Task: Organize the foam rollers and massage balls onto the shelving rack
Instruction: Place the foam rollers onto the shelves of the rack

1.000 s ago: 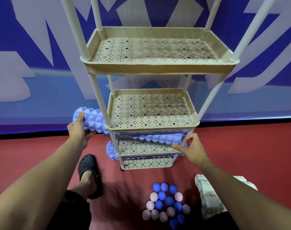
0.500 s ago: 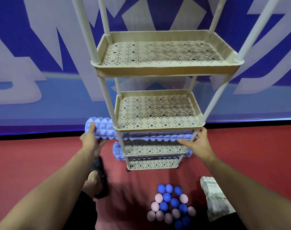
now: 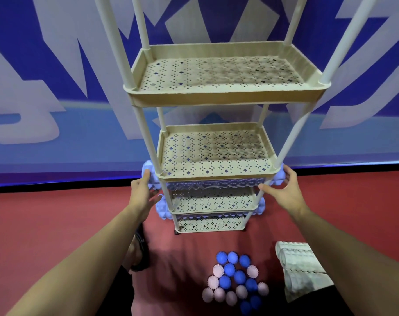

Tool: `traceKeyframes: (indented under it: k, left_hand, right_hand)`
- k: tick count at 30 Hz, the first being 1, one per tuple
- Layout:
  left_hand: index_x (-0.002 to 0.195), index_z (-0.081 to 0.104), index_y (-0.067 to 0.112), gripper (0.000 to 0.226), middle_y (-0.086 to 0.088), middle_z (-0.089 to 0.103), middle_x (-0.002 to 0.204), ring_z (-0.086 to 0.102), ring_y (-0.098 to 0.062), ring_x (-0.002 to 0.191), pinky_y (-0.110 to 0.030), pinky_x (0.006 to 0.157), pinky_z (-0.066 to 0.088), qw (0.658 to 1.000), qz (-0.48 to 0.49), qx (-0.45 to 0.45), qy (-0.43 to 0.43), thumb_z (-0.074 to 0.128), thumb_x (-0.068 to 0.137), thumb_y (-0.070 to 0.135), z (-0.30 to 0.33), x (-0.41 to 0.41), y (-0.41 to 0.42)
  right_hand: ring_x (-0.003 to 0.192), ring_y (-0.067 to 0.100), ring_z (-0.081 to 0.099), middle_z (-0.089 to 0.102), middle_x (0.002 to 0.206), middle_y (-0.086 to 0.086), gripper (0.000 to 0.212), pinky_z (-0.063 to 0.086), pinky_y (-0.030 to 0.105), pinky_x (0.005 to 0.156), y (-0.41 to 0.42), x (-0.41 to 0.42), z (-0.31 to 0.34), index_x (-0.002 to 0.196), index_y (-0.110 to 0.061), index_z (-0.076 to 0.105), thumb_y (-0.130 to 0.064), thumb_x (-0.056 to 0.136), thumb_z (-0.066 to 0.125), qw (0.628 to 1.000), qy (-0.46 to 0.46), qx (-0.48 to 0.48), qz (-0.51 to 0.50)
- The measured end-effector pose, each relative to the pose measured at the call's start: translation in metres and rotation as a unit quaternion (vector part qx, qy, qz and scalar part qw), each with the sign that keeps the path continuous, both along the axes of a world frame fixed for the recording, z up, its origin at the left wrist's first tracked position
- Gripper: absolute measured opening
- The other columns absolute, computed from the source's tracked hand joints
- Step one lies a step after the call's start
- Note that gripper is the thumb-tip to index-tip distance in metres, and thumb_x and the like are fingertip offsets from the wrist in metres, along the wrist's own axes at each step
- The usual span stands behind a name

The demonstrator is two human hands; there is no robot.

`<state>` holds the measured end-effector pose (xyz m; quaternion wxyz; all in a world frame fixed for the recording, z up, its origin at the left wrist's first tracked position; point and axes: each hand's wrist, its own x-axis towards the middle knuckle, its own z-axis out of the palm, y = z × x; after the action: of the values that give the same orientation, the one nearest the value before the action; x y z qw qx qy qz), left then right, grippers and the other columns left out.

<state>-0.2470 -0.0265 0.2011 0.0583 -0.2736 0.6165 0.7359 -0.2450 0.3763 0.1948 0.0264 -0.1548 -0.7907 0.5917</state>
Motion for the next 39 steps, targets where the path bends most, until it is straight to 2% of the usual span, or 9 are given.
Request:
traceKeyframes:
  k: [3,6,10,15,18,22,30,35,39]
  left_hand:
    - [0.099,0.069,0.005,0.057,-0.001,0.071,0.094,0.063,-0.013,0.095,-0.036,0.075,0.052,0.995,-0.033,-0.090,-0.015,0.040,0.102,0.054,0.003,0.010,0.005]
    - [0.089,0.063,0.023,0.043,0.010,0.061,0.095,0.054,-0.003,0.090,-0.040,0.086,0.046,0.991,-0.053,-0.121,-0.013,0.034,0.105,0.050,0.007,0.017,0.010]
    - [0.105,0.066,0.022,0.044,0.009,0.065,0.109,0.058,-0.011,0.111,-0.042,0.087,0.047,0.988,-0.067,-0.137,-0.014,0.034,0.104,0.052,0.004,0.015,0.000]
    - [0.094,0.058,0.023,0.032,0.001,0.056,0.091,0.048,-0.021,0.082,-0.036,0.073,0.041,0.971,-0.111,-0.212,-0.011,0.037,0.105,0.044,0.007,0.022,0.003]
    - [0.110,0.060,0.013,0.031,-0.005,0.065,0.109,0.057,-0.023,0.091,-0.035,0.080,0.043,0.934,-0.143,-0.326,-0.020,0.047,0.101,0.040,-0.003,0.031,0.001]
    - [0.108,0.069,0.014,0.042,-0.008,0.071,0.107,0.066,-0.030,0.100,-0.034,0.081,0.048,0.838,-0.288,-0.460,-0.060,0.051,0.096,0.050,-0.021,0.062,0.017]
    - [0.123,0.062,0.026,0.067,0.003,0.062,0.123,0.061,-0.017,0.115,-0.038,0.101,0.048,0.771,-0.441,-0.459,0.004,0.042,0.082,0.075,-0.037,0.069,0.119]
    - [0.142,0.047,0.024,0.066,-0.002,0.048,0.146,0.053,-0.021,0.129,-0.037,0.109,0.041,0.737,-0.505,-0.448,0.022,0.045,0.092,0.067,-0.062,0.063,0.203]
    - [0.141,0.047,0.024,0.066,-0.004,0.051,0.142,0.058,-0.022,0.120,-0.035,0.105,0.044,0.729,-0.551,-0.406,-0.001,0.051,0.090,0.066,-0.108,0.060,0.265]
  right_hand:
    - [0.125,0.007,0.043,0.042,0.151,0.002,0.099,0.037,0.025,0.099,0.006,0.000,0.001,0.152,-0.018,0.027,-0.014,0.074,0.088,1.000,-0.012,0.013,0.007]
    - [0.123,0.007,0.041,0.040,0.153,0.002,0.099,0.036,0.026,0.098,0.007,0.002,0.000,0.156,-0.018,0.022,-0.013,0.079,0.084,0.999,-0.034,0.029,0.025]
    - [0.123,0.008,0.043,0.043,0.151,0.002,0.096,0.038,0.028,0.099,0.010,0.005,0.001,0.154,-0.017,0.025,-0.012,0.079,0.084,0.998,-0.039,0.044,0.031]
    - [0.140,0.019,0.040,0.035,0.157,0.004,0.104,0.039,0.040,0.111,0.016,0.009,0.003,0.157,-0.016,0.023,-0.021,0.076,0.088,0.991,-0.059,0.106,0.057]
    - [0.143,0.024,0.036,0.032,0.157,0.010,0.093,0.034,0.038,0.115,0.015,0.018,0.005,0.155,-0.013,0.028,-0.024,0.081,0.083,0.982,-0.072,0.159,0.076]
    - [0.143,0.019,0.036,0.034,0.157,0.005,0.075,0.032,0.033,0.113,0.025,0.037,0.005,0.153,-0.021,0.033,-0.033,0.090,0.071,0.949,-0.064,0.260,0.165]
    - [0.146,0.016,0.032,0.023,0.164,-0.005,0.082,0.030,0.038,0.118,0.092,0.064,0.005,0.156,-0.030,0.029,-0.057,0.088,0.065,0.866,-0.116,0.400,0.277]
    - [0.148,0.018,0.030,0.026,0.163,-0.001,0.085,0.028,0.036,0.119,0.151,0.085,-0.017,0.157,-0.029,0.026,-0.058,0.088,0.065,0.853,-0.189,0.396,0.283]
    - [0.145,0.022,0.035,0.029,0.162,0.000,0.085,0.033,0.036,0.116,0.199,0.107,-0.055,0.157,-0.031,0.023,-0.061,0.088,0.063,0.854,-0.260,0.362,0.268]
